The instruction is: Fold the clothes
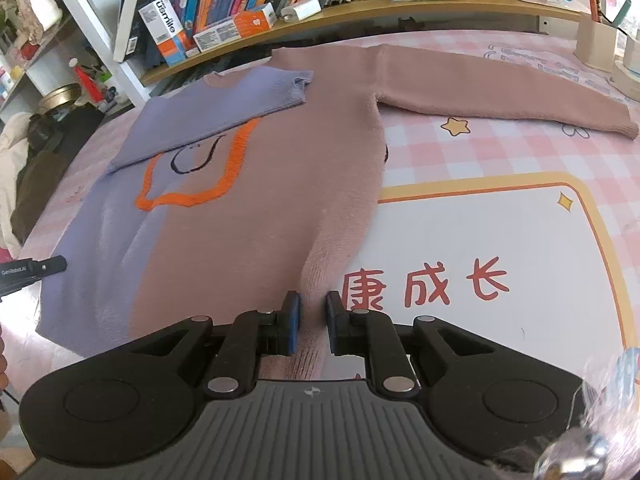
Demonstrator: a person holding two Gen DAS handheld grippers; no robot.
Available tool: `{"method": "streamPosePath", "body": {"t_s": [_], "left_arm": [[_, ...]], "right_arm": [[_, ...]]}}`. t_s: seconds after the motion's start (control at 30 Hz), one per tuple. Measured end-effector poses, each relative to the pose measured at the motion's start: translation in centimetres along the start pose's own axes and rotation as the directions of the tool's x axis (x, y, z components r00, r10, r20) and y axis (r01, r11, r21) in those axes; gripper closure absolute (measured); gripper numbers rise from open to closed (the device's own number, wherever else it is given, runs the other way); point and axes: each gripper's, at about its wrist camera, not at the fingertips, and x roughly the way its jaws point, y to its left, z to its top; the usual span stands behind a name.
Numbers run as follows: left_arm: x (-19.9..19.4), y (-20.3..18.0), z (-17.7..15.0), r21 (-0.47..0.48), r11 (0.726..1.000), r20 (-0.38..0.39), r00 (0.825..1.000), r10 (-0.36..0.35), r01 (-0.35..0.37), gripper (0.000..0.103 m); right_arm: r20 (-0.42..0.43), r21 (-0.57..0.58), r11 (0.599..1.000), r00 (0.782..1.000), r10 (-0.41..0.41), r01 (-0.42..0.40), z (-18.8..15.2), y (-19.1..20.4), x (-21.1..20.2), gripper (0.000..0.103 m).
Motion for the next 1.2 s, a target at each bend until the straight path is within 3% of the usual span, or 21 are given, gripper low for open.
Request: {"method": "streamPosePath", "body": {"t_s": [0.13,0.23,0.33,0.5,0.63,0.7,0.93,1.2], "left_arm": [[0.2,0.1,-0.2,0.013,1.0,-0.01,1.0,-0.005,0.006,0.094],[0.4,0.3,-0.1,0.029,1.0,-0.025,1.0,-0.003,0.004,0.088],[0.1,0.6,0.2,0.041,0.999,-0.032,0.999,0.001,0.0,0.08],[-2.3,0.5,0.4,0.085,0.996,0.023,1.0,0.013,-0.015,0.036],[-4.9,-0.3,0.1,0.131,0.991,0.066,0.998,-0.024,0.016,0.022],[-5.9,-0.9,-0.3,0.136,0.99,0.078,0.996,-0.048,0.037,0.016],[-6.9,-2.8,-1.5,0.285,0.953,0.075,0.989,-0.129,0.103,0.014],[-6.3,-2.2,-2.4,0.288,0.943,0.029,0.982,-0.185,0.169,0.014]], "right_arm": [[0.004,0.011,1.0,1.0,-0.018,0.018,-0.1,0.1,-0.1,0.09],[0.008,0.021,0.999,0.999,-0.033,0.033,-0.2,0.3,-0.2,0.088],[0.026,0.032,0.997,0.998,-0.065,0.064,-0.3,0.5,-0.5,0.066],[0.069,0.062,0.994,0.993,-0.094,0.09,-0.6,1.1,-2.1,0.054],[0.121,0.091,0.989,0.985,-0.125,0.115,-1.0,1.9,-3.9,0.038],[0.146,0.106,0.986,0.979,-0.141,0.127,-1.3,2.3,-4.7,0.037],[0.152,0.125,0.981,0.975,-0.165,0.146,-2.8,4.1,-5.2,0.036],[0.159,0.151,0.967,0.96,-0.23,0.207,-5.4,5.2,-6.8,0.03]]}}
